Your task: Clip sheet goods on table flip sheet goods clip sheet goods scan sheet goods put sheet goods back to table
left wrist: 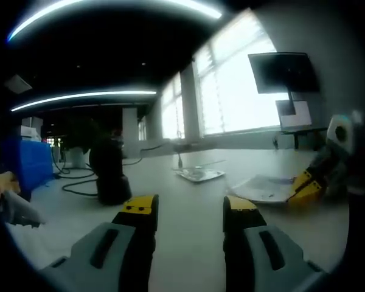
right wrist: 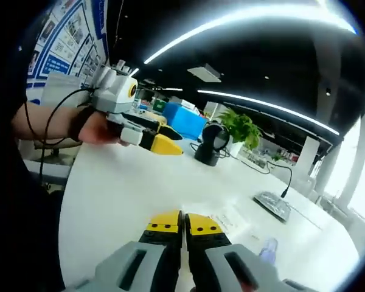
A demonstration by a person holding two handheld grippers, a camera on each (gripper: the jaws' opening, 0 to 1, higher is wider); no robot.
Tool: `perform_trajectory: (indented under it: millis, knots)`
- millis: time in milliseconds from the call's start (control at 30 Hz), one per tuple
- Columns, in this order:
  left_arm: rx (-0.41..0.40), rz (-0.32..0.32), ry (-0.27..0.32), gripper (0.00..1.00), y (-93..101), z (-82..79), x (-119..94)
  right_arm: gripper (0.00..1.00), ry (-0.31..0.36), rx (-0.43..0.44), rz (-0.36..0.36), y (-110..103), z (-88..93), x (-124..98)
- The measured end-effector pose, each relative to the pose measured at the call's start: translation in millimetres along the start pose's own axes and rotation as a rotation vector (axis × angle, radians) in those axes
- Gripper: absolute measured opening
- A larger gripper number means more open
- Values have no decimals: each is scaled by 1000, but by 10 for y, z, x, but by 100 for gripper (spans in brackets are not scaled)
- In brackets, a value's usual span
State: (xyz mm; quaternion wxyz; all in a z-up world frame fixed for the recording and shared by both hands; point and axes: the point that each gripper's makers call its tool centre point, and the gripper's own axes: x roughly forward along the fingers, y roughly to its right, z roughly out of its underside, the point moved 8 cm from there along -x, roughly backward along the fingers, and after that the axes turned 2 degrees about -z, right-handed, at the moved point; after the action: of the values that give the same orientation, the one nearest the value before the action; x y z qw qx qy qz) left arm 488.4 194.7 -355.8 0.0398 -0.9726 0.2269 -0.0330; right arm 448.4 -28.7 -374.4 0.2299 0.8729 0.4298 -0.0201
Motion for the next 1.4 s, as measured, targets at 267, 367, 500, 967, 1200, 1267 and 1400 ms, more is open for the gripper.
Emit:
perform_trajectory:
  millis: [267,367,500,967,1200,1267,1400]
  knots:
    - [1,0,2,35,-7,0,2,0,2,2,-26,-26,37,-58]
    - [0,0,2,35,-8,0,1,3,0,-9,-41,-56,36,-75]
    - [3,2,0,35,-5,3,2,2,21,16,-40,-50,9,-125]
    - [2,1,3,35,-2,-2,-1,2,63,80,29,65,-41,-158]
    - [0,2,7,35,0,-6,-4,6,-29,-118,75,-53,18,-9]
    - [1,3,7,35,2,-7,-5,2,-51,-176,97,-54,39,23]
    - [-1,2,8,35,1,-8,-6,0,-62,-182,113,-60,54,65]
